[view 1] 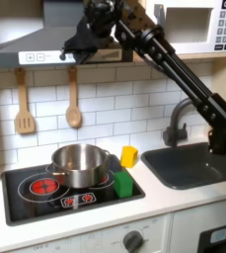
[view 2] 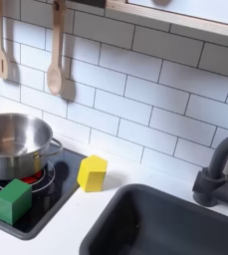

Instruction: Push button

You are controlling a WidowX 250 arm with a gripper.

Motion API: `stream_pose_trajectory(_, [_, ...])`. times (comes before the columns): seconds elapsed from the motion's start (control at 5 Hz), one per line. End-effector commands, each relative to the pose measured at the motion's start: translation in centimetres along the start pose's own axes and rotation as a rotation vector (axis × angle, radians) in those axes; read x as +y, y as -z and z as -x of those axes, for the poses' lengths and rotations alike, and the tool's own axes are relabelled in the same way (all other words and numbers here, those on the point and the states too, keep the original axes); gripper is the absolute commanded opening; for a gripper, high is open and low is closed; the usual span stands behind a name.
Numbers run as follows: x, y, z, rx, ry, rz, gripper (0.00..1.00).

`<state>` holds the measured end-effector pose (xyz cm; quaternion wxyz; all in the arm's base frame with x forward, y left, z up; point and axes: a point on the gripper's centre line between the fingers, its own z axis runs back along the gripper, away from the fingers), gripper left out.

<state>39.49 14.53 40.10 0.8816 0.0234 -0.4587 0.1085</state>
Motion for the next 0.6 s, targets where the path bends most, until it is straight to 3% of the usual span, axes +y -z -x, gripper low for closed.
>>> stream_pose_trajectory(0.0, [0.09,0.42,-0.28,-0.006,0.004,-0.014,0.0])
stream_pose_trajectory(0.4, [0.43,0.46,-0.35,-0.009,0.004,-0.026,0.0])
